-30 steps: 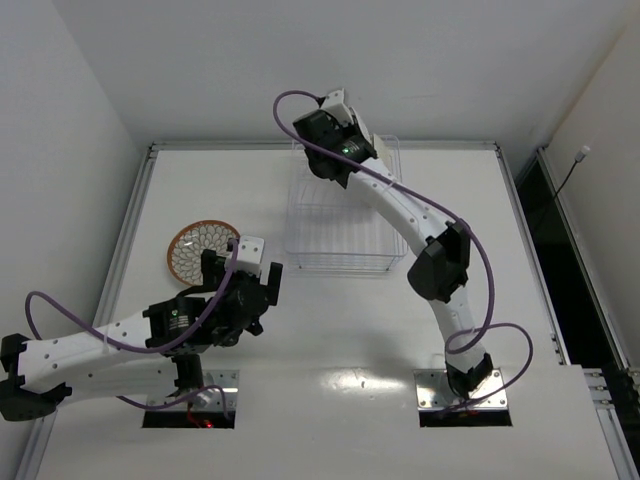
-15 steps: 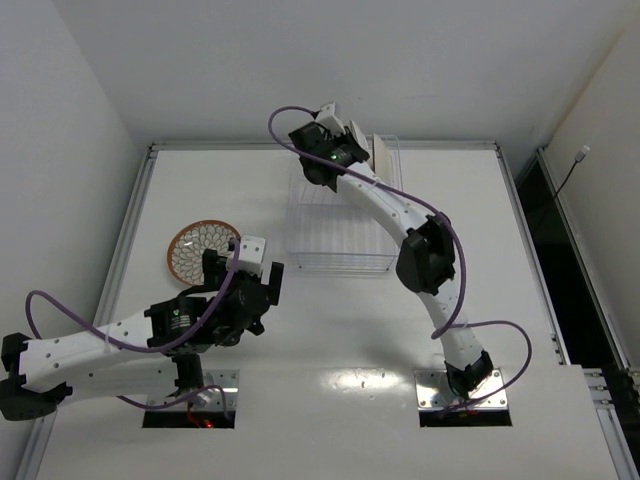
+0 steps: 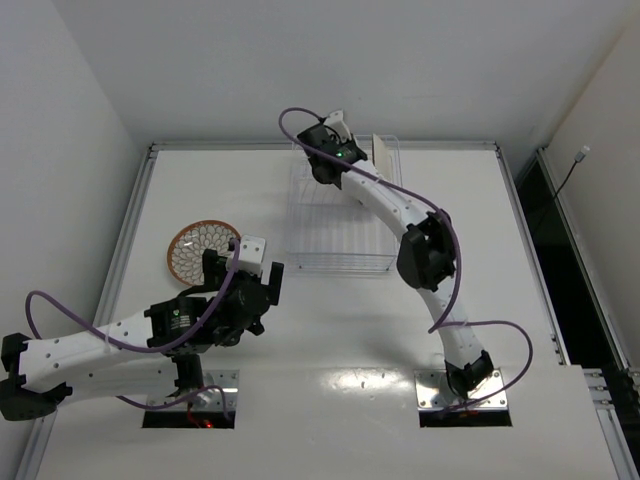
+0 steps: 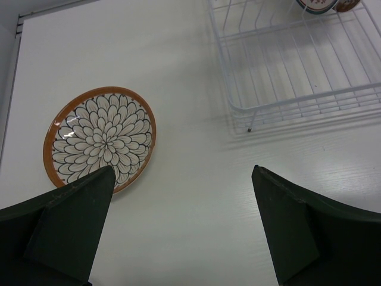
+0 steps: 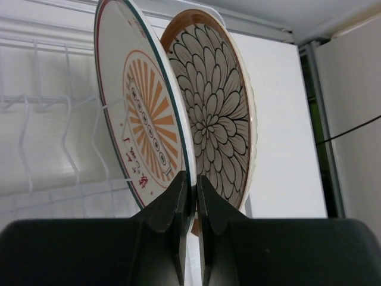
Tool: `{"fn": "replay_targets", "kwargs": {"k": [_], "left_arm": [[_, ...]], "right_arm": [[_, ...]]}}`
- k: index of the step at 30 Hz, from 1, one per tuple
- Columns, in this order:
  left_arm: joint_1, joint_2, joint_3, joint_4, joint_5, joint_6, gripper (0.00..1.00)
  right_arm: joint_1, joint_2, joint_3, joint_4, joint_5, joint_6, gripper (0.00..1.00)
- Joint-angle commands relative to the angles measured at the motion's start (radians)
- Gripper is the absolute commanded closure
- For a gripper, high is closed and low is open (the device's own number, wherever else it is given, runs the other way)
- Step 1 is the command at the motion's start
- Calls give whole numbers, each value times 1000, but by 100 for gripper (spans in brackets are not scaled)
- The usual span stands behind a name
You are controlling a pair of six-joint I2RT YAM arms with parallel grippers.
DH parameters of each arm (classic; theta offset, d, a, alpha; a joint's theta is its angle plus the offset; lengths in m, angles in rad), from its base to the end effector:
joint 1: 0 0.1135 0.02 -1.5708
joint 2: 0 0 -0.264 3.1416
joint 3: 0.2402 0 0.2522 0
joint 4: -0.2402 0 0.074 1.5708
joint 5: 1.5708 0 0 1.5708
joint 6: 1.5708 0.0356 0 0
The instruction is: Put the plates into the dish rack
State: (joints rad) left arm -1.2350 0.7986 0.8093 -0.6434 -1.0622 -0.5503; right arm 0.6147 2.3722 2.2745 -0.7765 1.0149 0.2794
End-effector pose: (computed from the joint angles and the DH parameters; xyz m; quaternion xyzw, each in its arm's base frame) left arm 0.0800 -0.1349 0.3112 0.0425 0.8013 -0.0201 0.5963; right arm 0.4413 0.2745 0.2618 0.0265 0.8377 -0.2829 0.4664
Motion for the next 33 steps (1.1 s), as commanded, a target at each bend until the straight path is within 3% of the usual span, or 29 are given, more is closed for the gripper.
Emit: {"fn": "replay_targets", "kwargs": {"k": [1,3,9,15,19,24,26,27,33], "left_arm": [[11,-2,7,27,-15,4,1],[11,-2,7,27,-15,4,1],[11,-2,7,16,-24,-5,1],[11,7,7,7,-47,-25,1],[11,56,19,-31,-85,-60,1],[178,165,79,-176,-120,-262,1],[282,215,103,-159,-33,-263,1],[381,234,116,-141,3,-229,1],[661,404,209,59,206,-42,1]], "right_arm": [[-27,-27,3,-4,-171,95,91],[-27,-41,3,-14,-202,118,74],[-27,-166,-7,-52,-246,130,41],[-18,-356,-76,-78,-435,24,24],[0,-537,-255,-101,-548,15,14],[0,-908,-679,-28,-761,49,11],[0,-1017,-801,29,-847,84,8],[0,-1063,-892,29,-861,99,8],[0,-1315,-1102,62,-989,142,0]]}}
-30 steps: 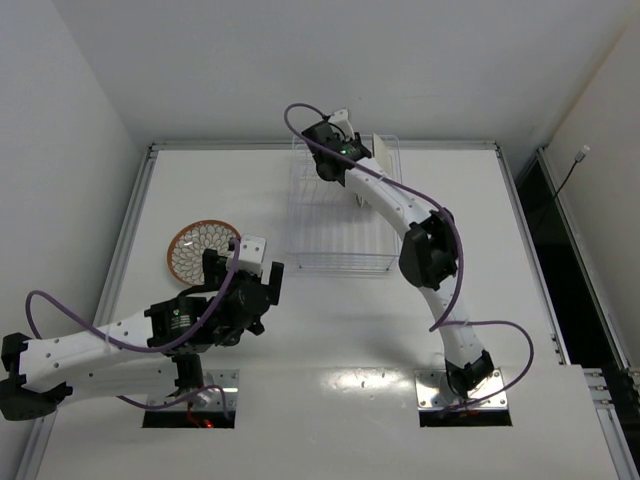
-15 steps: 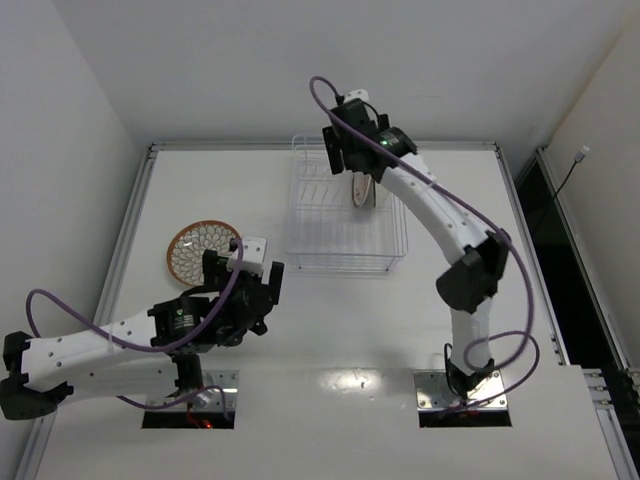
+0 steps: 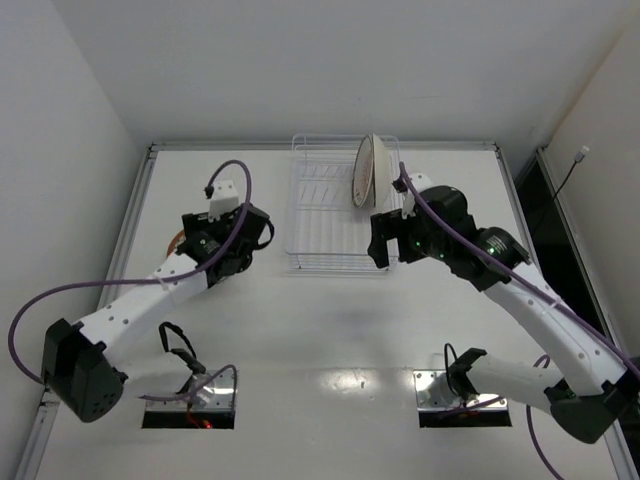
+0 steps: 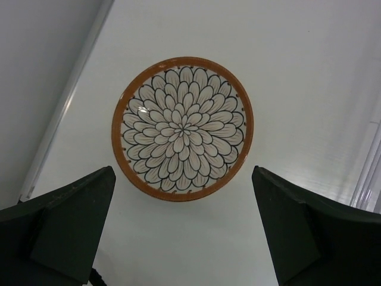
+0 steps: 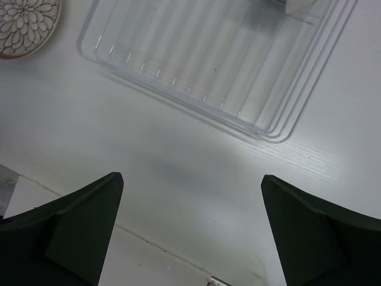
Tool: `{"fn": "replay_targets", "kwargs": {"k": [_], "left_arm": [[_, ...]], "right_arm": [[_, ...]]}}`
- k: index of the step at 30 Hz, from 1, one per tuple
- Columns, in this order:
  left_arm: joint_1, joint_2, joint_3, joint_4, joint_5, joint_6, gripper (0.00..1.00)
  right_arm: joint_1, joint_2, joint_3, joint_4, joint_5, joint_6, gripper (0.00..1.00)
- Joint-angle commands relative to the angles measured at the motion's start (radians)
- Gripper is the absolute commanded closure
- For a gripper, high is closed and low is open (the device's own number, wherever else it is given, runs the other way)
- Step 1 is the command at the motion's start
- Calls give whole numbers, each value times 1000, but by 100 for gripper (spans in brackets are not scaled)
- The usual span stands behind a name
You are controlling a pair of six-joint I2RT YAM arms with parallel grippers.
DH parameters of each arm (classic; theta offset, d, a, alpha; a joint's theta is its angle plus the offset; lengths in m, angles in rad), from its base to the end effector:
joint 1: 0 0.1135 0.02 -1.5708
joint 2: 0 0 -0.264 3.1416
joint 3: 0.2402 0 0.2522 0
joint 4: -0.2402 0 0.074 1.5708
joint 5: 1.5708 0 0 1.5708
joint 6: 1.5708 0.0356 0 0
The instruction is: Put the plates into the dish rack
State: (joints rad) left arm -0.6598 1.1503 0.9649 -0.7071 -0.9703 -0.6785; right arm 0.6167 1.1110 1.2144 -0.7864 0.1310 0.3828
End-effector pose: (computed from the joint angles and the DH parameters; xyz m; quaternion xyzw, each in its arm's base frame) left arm 0.1943 -0.1135 0.2950 -0.1629 0.8327 0.1624 0.5036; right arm 0.1863 0.1264 0.3661 -0.0772 0.8983 0.1535 0.4045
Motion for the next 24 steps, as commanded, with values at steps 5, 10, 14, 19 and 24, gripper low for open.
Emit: {"fn": "replay_targets", "kwargs": {"k": [5,10,14,19,24], "left_arm": [[265,204,148,172,368,180,1],[364,348,216,153,478,264,1],[387,419,228,143,524,284,1],[387,497,218,166,539,284,1],[387,528,164,190,504,284,1]], "right_arm": [[-2,-74,-20,15,-53,-21,0],[-2,-74,16,-27,-16,-45,0],[-2,-85,7,-27,-16,-45,0],[-2,-94,-4,-37,-16,-35,0],[-2,-103,-4,-65,-4,-35,0]]}}
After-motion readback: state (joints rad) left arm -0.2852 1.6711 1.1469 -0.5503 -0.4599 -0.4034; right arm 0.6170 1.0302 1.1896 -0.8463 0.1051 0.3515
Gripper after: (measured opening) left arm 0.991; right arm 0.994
